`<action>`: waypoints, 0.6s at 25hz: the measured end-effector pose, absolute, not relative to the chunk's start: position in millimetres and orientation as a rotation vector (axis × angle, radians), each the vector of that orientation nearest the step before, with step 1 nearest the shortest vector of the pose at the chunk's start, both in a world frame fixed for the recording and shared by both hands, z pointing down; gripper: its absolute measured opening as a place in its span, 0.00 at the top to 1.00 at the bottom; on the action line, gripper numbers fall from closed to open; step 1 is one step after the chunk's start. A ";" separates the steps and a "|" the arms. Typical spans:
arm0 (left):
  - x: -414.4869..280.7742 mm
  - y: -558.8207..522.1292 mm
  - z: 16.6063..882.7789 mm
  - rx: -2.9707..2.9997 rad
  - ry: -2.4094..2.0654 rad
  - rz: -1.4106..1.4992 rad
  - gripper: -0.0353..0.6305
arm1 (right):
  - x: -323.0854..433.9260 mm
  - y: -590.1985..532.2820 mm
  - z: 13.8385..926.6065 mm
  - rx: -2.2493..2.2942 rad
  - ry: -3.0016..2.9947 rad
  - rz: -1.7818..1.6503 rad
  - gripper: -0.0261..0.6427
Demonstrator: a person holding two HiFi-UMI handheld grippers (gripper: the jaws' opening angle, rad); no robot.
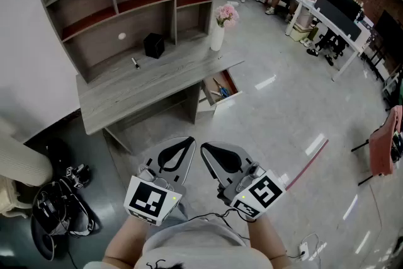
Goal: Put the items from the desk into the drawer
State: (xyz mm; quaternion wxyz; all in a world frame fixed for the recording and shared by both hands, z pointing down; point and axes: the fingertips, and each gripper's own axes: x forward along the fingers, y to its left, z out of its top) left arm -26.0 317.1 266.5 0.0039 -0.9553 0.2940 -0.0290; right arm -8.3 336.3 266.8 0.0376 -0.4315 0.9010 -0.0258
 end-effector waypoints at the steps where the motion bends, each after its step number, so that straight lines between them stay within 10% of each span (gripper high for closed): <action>1: -28.5 312.6 267.0 -2.996 0.919 -0.092 0.93 | -11.5 332.2 266.9 -1.325 2.766 -0.077 0.95; 15: -59.9 249.6 273.9 -3.023 0.905 -0.099 0.93 | -43.5 269.3 273.6 -1.348 2.762 -0.119 0.95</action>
